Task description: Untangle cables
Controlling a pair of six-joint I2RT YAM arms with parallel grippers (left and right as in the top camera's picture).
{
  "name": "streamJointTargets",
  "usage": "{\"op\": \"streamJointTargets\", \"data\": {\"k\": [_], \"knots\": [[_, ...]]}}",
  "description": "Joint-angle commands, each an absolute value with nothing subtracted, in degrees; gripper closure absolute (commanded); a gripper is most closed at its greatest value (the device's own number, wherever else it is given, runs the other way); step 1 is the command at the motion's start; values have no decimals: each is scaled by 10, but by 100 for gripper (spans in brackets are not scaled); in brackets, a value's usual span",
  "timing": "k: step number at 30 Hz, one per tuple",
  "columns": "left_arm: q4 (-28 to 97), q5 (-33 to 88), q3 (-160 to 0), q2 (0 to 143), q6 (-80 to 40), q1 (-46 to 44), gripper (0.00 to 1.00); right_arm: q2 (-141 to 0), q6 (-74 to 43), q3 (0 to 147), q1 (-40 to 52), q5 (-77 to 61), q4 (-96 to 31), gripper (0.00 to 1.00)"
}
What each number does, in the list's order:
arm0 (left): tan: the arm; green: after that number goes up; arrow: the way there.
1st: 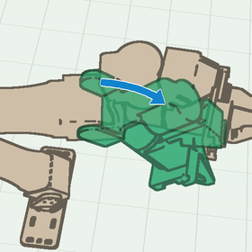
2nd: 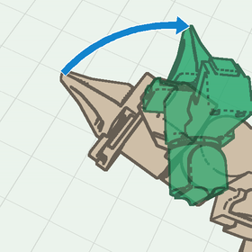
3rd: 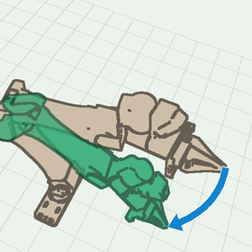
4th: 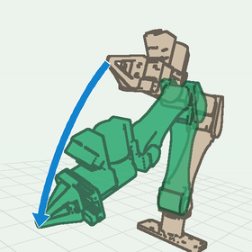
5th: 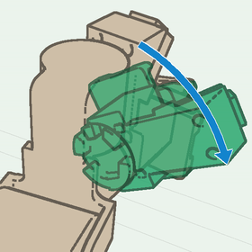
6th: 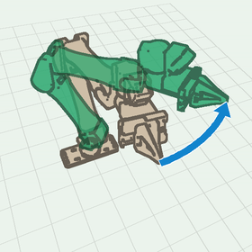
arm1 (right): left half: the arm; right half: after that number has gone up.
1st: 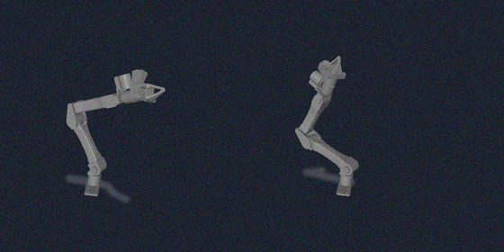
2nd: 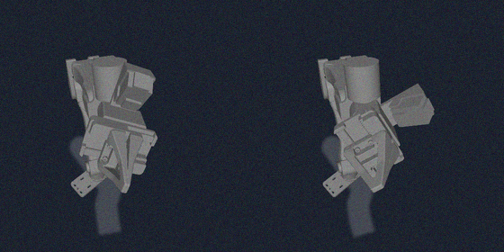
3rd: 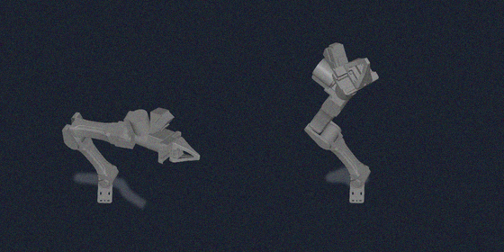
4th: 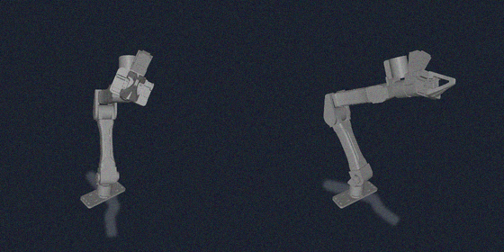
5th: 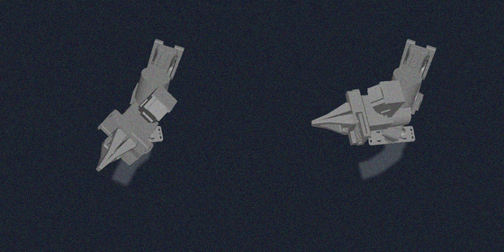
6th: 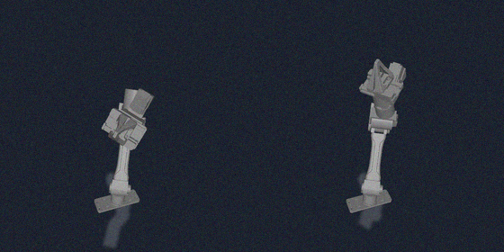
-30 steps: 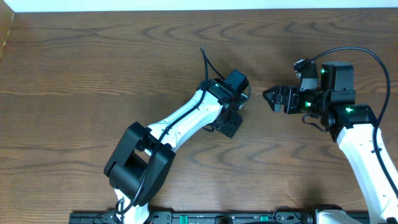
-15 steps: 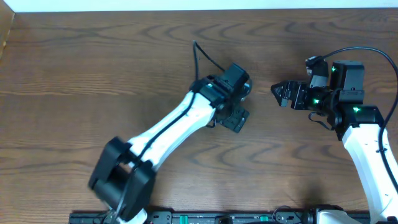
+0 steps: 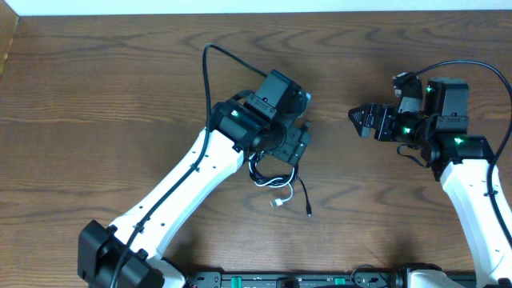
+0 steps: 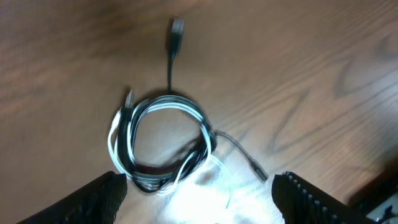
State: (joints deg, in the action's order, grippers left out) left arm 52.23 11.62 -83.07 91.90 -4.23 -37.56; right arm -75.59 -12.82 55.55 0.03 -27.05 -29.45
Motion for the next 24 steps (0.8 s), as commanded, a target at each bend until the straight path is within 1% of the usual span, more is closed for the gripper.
{"op": "streamJointTargets", "data": {"k": [1,3,5,11,13,18,19,20,24], "knots": [[548,111,-822,923,-36,-373,21,-757,-132,564,-3,-269,-296,5],[550,122,-804,924,-31,-374,23,-757,-132,564,-3,-269,-296,5],[538,161,-774,929,3,-374,25,-757,-132,564,-3,-269,-296,5],[472,165,-730,962,15,-375,32,-757,-132,564,-3,-269,-296,5],[455,177,-729,983,15,-375,34,-757,-132,564,-3,-269,-298,5],[422,220,-729,1038,15,-378,36,-757,-132,564,-3,-269,-305,5],[420,224,-729,1049,14,-380,37,-757,-132,564,-3,-269,-306,5],[416,225,-729,1070,13,-385,40,-757,-132,564,-3,-269,-307,5],[406,225,-729,1093,3,-391,44,-757,-132,564,-3,-269,-309,5]]}}
